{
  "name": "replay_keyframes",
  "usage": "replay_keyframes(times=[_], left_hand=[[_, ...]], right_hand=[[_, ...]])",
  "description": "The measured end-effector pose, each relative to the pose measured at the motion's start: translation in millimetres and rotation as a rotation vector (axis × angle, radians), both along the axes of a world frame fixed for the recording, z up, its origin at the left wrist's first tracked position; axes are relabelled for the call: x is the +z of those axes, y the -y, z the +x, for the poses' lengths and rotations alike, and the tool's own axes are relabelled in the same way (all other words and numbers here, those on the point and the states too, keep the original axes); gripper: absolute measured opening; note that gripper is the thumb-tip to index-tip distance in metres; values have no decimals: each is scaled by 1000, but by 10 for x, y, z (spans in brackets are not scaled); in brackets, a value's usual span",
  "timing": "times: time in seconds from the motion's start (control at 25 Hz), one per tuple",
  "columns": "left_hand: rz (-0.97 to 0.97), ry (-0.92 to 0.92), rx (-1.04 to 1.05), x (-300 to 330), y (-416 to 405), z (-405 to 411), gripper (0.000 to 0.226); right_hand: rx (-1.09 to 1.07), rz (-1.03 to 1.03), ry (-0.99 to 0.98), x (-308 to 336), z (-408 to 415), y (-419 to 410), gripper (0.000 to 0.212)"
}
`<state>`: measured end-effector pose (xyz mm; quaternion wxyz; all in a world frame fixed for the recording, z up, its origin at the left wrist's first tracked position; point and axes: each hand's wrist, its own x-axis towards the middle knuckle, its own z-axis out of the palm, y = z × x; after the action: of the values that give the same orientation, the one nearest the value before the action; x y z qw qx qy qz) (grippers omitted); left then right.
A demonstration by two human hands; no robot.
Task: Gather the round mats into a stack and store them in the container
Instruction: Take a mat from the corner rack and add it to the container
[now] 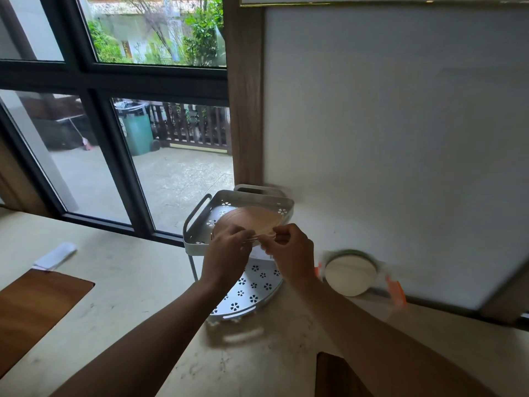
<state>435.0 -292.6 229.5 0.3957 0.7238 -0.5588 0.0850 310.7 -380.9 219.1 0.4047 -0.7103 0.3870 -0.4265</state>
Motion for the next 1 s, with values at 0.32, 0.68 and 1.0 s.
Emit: replay_keyframes(times=[0.32, 0.68, 1.0], left_hand=[[3, 9, -9, 0, -35, 17, 18], [10, 25, -19, 1, -30, 16, 19], [4, 67, -11, 55, -41, -14, 18]], right_hand=[[-75, -93, -14, -9, -6, -54, 25], [-74, -76, 0, 13, -28, -69, 22], [-120, -97, 0, 53, 21, -115, 34]])
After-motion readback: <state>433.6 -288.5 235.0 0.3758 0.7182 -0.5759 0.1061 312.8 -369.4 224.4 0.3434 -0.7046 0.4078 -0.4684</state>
